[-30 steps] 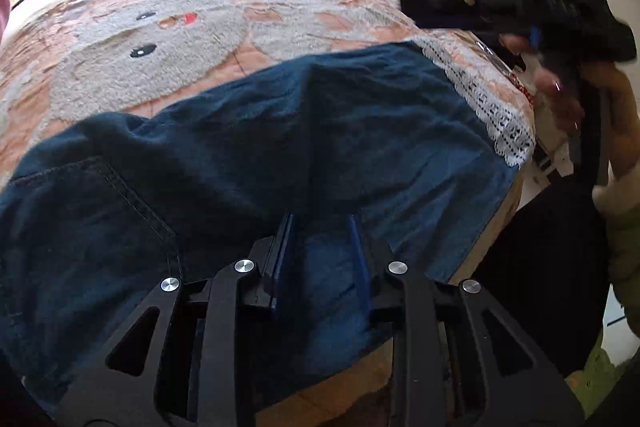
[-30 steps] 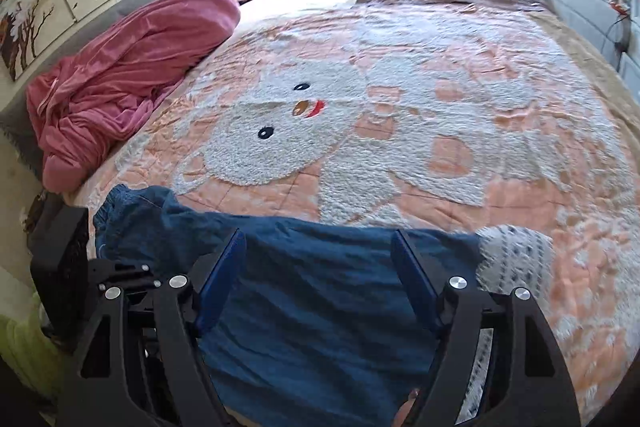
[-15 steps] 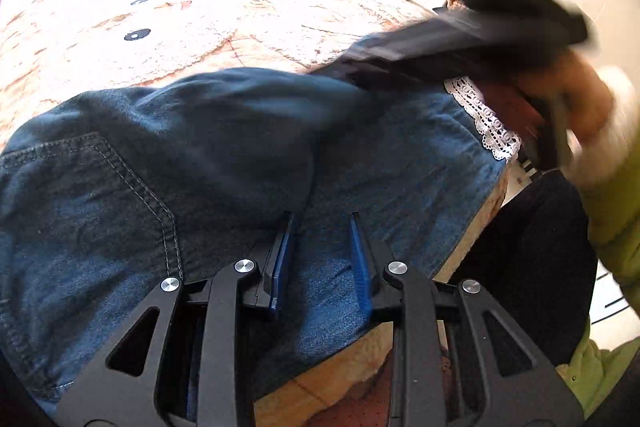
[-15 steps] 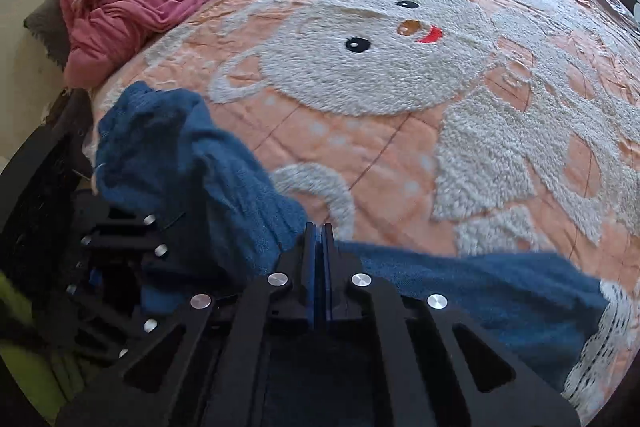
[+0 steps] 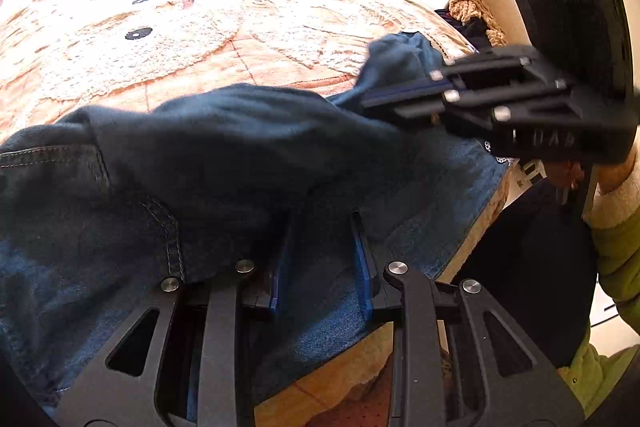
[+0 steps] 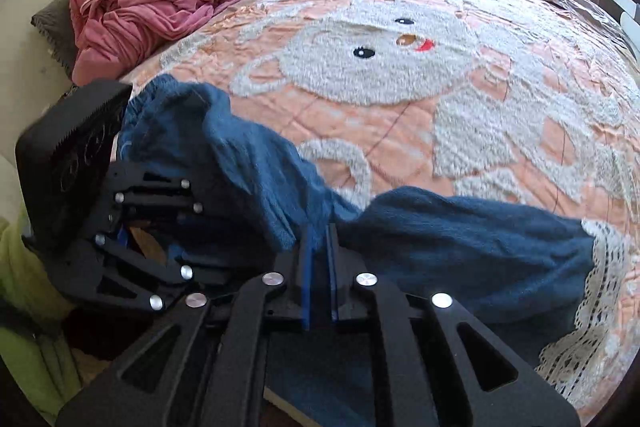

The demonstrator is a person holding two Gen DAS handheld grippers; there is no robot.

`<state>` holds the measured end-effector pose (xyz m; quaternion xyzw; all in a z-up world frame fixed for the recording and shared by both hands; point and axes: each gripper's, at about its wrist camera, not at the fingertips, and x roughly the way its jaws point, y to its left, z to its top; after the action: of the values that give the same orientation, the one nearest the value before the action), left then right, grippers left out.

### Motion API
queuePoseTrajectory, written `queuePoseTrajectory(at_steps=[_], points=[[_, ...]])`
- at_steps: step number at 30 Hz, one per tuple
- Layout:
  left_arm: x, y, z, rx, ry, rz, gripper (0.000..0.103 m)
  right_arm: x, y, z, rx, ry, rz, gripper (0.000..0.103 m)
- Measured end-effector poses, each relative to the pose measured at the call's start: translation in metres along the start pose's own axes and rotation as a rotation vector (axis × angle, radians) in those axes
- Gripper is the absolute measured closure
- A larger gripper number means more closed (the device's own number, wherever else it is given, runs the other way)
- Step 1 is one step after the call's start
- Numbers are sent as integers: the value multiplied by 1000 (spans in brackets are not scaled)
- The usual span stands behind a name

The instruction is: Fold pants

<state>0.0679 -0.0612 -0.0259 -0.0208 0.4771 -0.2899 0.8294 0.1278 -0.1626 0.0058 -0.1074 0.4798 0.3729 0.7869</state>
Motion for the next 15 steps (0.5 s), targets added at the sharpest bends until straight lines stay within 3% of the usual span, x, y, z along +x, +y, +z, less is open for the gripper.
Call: queuePoseTrajectory(at_steps=[5,8,9,10,12,13,14,15], points=[[1,-1,-2,0,-1,0,83,12,-8,26,16,21,-14,77],[1,-4,-3,5,-2,8,83,23,-18,42,63,50,27,58],[2,-4,-3,4,-2,8,83,33,-21,48,79,90,62,49],[2,-4,-3,4,-2,9,83,40,-21,51,84,125,81,46],[2,-5,-3,4,0,10,83,61,-19,54,74,201,102,46],[2,-5,-3,4,1,11,83,70,-16,52,66,230,90,51],[3,-5,-3,2,2,11,83,73,-13,50,52,221,72,60],[3,-4,-3,0,2,10,83,70,-6,47,22,194,64,78]])
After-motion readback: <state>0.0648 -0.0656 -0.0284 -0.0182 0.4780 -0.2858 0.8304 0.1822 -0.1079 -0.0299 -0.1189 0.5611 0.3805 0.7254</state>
